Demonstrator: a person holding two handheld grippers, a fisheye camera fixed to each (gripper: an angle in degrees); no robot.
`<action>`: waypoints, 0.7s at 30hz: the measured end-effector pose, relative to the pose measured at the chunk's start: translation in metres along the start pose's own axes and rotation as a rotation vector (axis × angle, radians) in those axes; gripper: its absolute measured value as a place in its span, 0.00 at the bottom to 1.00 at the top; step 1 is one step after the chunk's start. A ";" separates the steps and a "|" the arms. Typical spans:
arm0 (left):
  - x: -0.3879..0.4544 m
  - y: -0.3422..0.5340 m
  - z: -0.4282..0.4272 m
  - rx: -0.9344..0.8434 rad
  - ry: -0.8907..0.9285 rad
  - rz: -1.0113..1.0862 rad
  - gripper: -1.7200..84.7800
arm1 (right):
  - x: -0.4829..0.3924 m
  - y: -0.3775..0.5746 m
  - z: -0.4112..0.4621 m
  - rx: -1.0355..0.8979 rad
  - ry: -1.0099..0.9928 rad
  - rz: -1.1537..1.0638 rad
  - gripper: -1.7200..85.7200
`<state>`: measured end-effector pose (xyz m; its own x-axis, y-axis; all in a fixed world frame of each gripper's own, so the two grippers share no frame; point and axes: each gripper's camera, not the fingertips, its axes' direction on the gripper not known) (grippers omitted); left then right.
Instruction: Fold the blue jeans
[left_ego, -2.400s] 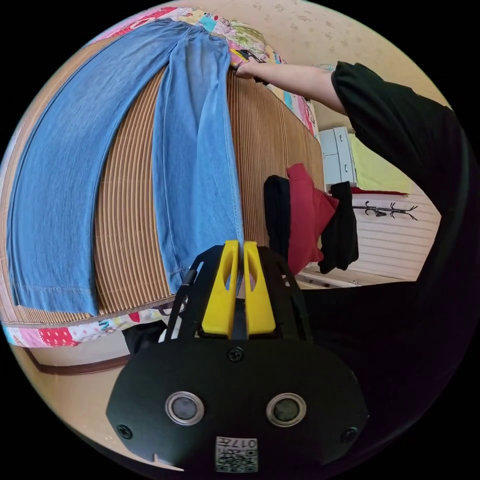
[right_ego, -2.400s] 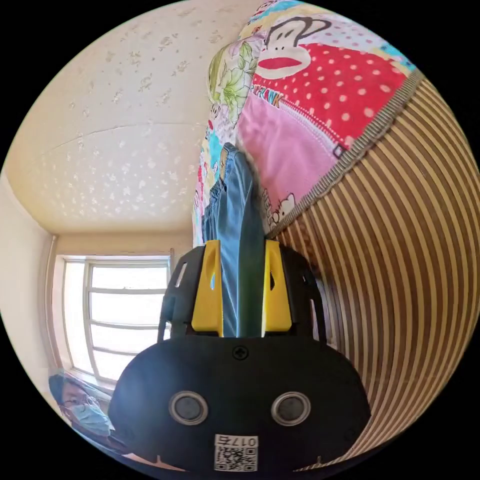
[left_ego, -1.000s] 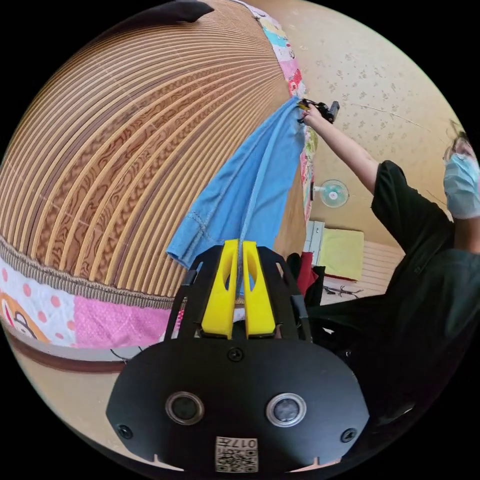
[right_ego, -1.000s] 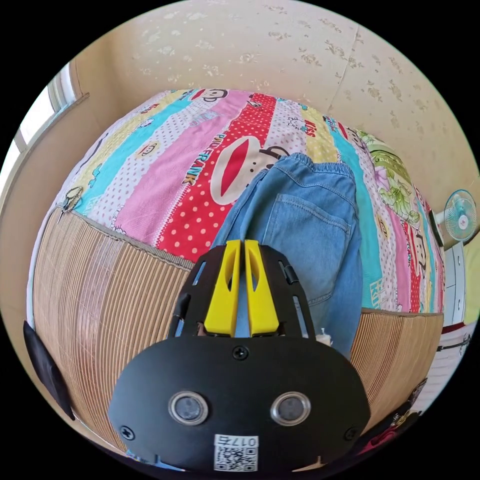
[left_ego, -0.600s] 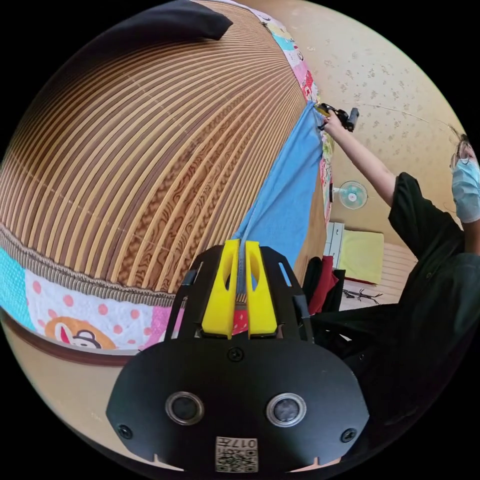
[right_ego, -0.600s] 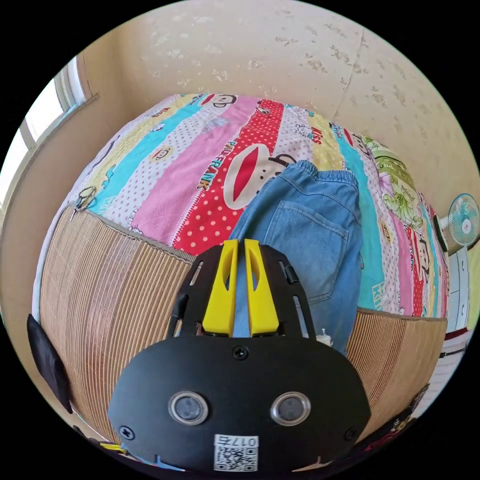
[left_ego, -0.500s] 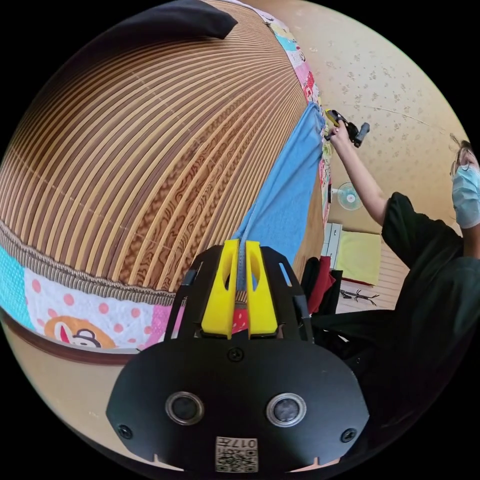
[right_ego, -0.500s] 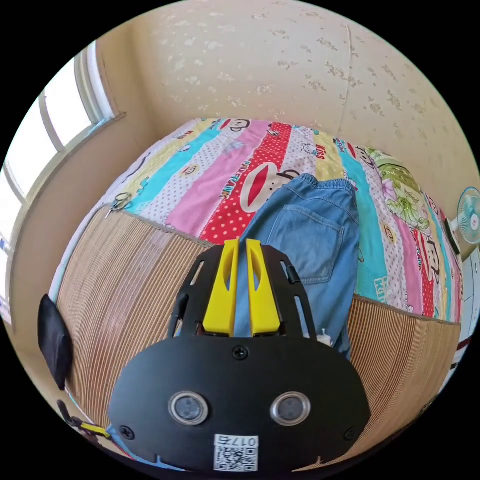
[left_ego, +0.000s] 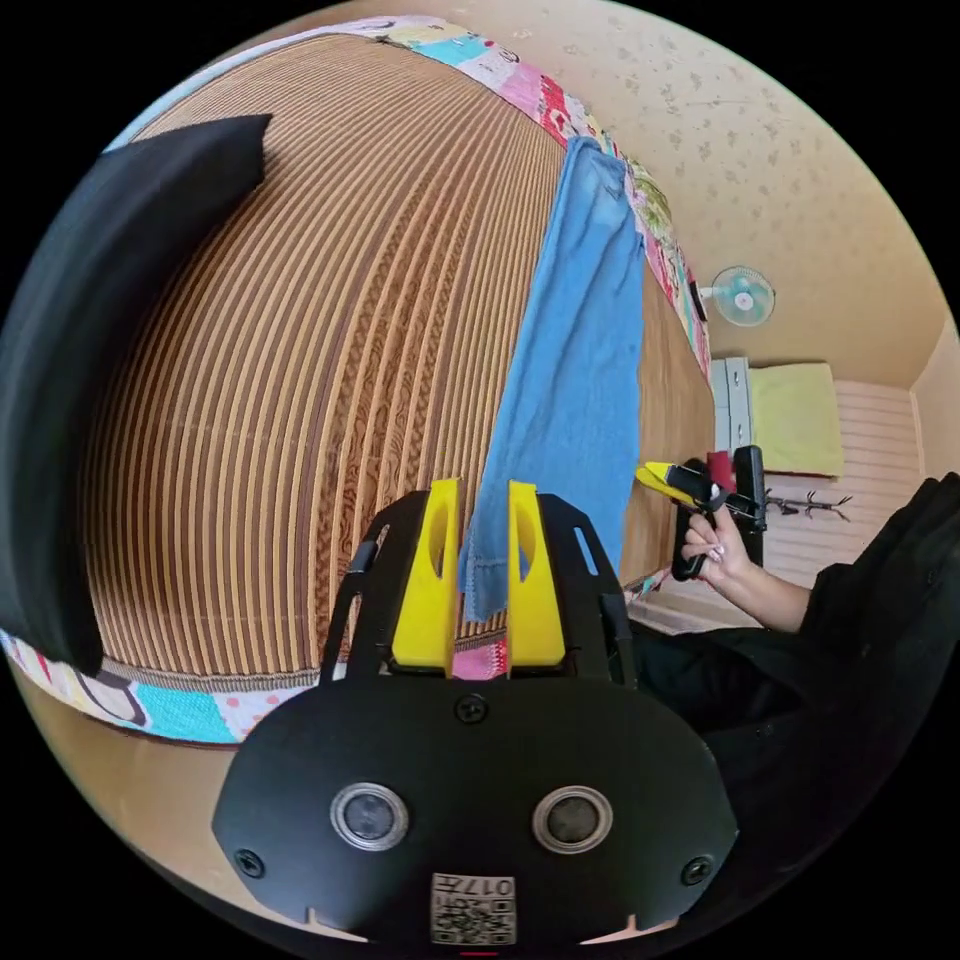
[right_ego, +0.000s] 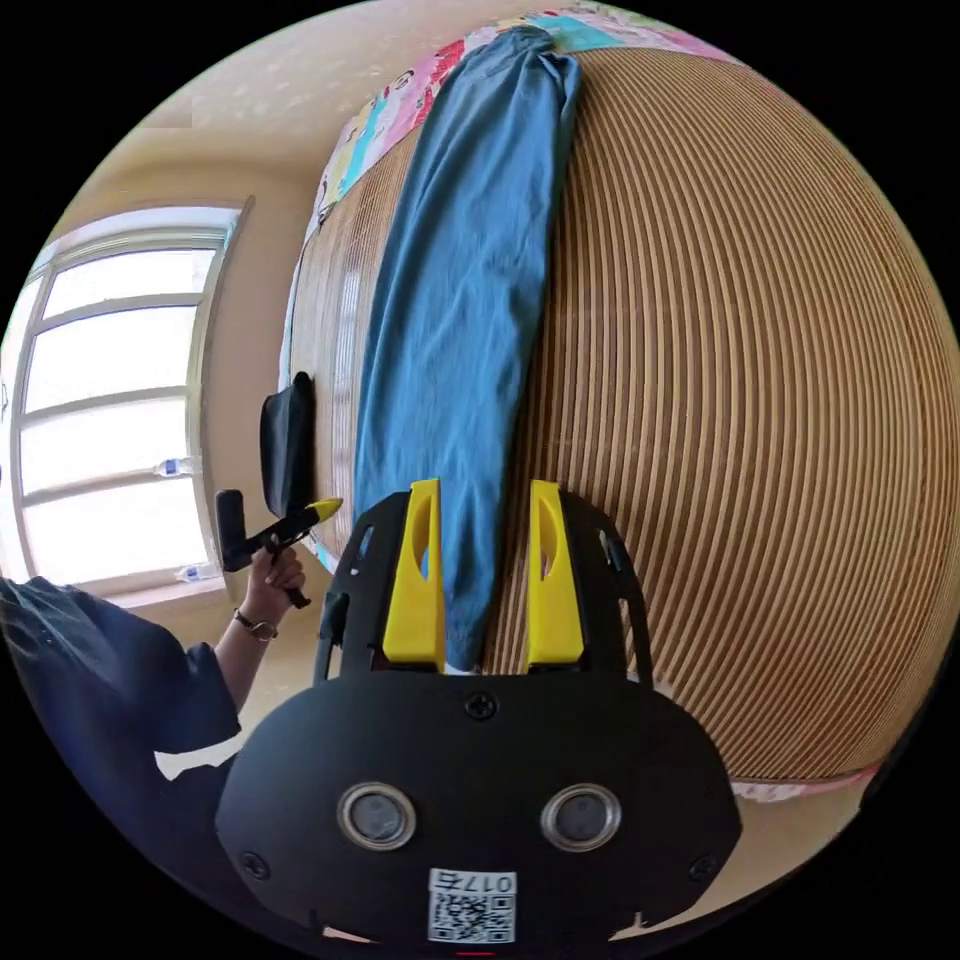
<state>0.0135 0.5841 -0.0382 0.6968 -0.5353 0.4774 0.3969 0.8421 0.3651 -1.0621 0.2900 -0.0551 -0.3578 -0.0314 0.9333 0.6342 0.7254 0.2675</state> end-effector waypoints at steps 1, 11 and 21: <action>0.008 -0.004 0.005 -0.048 -0.041 0.044 0.11 | -0.001 0.006 0.002 0.010 0.003 -0.004 0.16; 0.044 0.011 0.011 -0.151 -0.015 0.139 0.02 | 0.022 0.027 0.012 -0.111 -0.111 -0.114 0.06; 0.111 0.093 0.087 -0.366 0.161 0.103 0.03 | 0.077 0.104 -0.055 -0.248 0.037 -0.128 0.06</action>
<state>0.0755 0.5974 0.1182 0.8169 -0.4545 0.3550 0.4863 0.8738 -0.0006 -0.9857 0.3250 0.0581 -0.4232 -0.1404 0.8951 0.7354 0.5239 0.4299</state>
